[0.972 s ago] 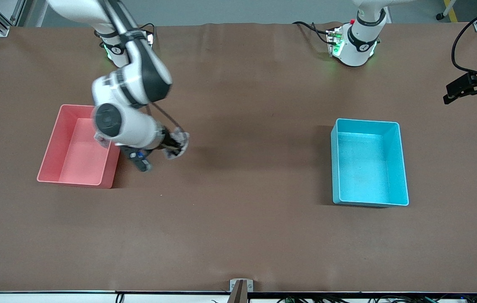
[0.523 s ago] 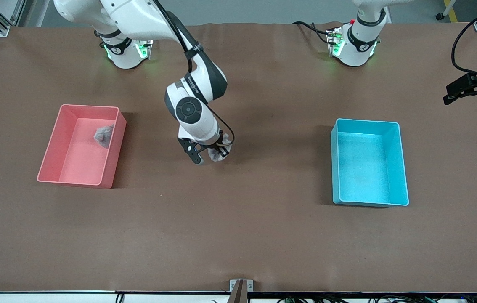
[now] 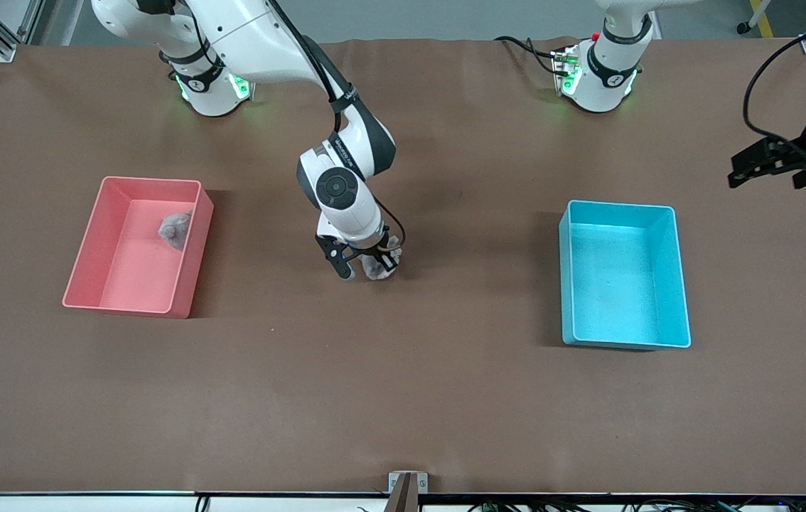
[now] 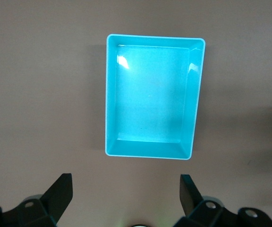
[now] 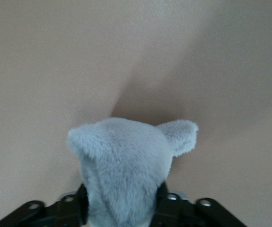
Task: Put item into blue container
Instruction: 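Lift the grey plush with the right gripper and carry it toward the table middle, then set the plush on the table with the right gripper while the left gripper approaches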
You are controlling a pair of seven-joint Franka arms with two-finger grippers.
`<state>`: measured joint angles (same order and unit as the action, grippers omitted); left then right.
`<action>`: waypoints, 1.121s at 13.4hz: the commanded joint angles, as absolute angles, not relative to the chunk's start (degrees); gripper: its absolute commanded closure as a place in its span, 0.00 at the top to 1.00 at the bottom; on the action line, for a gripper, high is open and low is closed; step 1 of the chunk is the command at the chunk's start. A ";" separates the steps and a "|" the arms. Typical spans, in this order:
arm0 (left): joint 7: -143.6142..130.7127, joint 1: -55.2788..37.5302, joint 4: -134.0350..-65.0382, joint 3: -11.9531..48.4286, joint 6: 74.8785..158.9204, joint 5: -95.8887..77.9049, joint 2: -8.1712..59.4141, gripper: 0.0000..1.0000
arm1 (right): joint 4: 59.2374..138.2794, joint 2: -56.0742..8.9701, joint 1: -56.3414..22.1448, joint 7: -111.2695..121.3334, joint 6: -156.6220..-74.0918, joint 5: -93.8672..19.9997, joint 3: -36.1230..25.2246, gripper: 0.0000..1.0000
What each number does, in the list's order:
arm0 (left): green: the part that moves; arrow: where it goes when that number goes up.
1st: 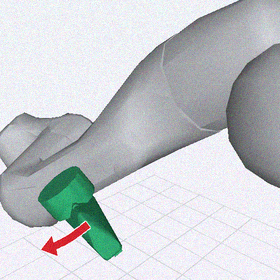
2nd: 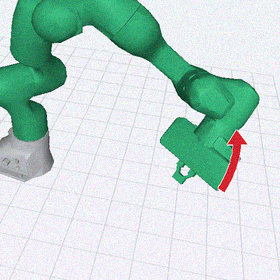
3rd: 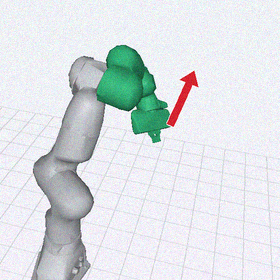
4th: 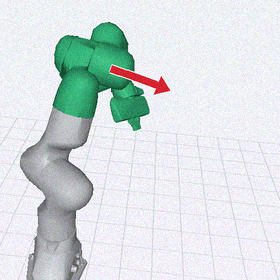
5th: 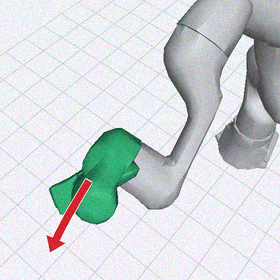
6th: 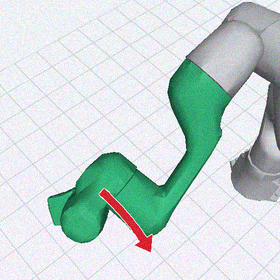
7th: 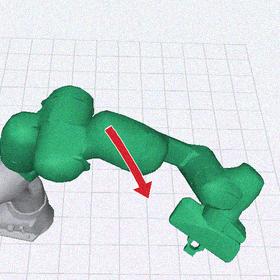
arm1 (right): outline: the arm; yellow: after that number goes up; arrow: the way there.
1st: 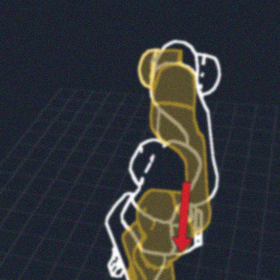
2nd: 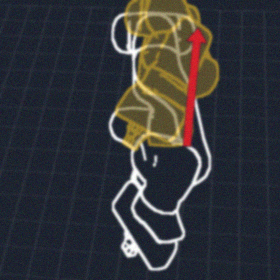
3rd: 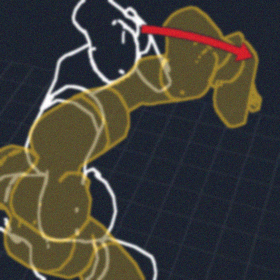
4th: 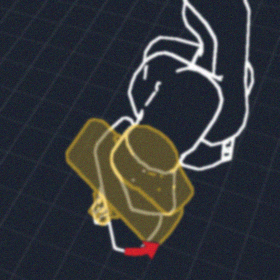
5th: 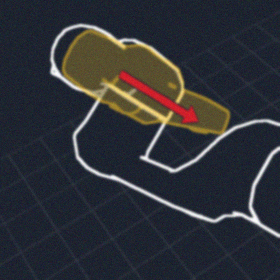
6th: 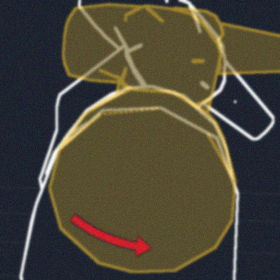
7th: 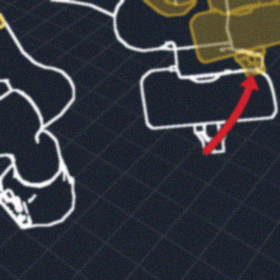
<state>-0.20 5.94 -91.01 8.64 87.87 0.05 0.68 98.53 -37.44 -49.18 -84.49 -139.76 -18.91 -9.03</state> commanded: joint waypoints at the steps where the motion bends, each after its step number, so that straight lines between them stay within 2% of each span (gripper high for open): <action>1: -5.07 5.89 -90.53 13.34 90.69 -0.70 4.29 1.00 | 94.77 -37.18 -47.04 -84.20 -133.89 -19.69 -9.32 1.00; 3: -12.18 4.75 -90.70 17.12 93.94 -0.26 8.24 1.00 | 91.42 -36.04 -43.35 -79.92 -125.55 -19.78 -9.32 1.00; 4: -16.74 3.79 -90.70 17.92 96.13 -0.96 10.44 1.00 | 91.49 -33.42 -41.76 -76.85 -122.20 -19.78 -9.58 1.00; 10: -50.58 -10.52 -89.66 19.33 108.87 -0.79 23.36 1.00 | 95.96 -21.99 -25.78 -55.85 -105.84 -18.90 -9.84 1.00; 15: -75.19 -23.53 -75.43 18.63 115.55 -0.35 40.14 1.00 | 110.63 -11.18 -11.97 -33.69 -105.29 -11.18 -9.93 1.00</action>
<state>-67.35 -19.34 -83.56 19.33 114.01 -0.03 32.91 102.60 -17.10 -15.42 -38.28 -104.10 -14.07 -11.28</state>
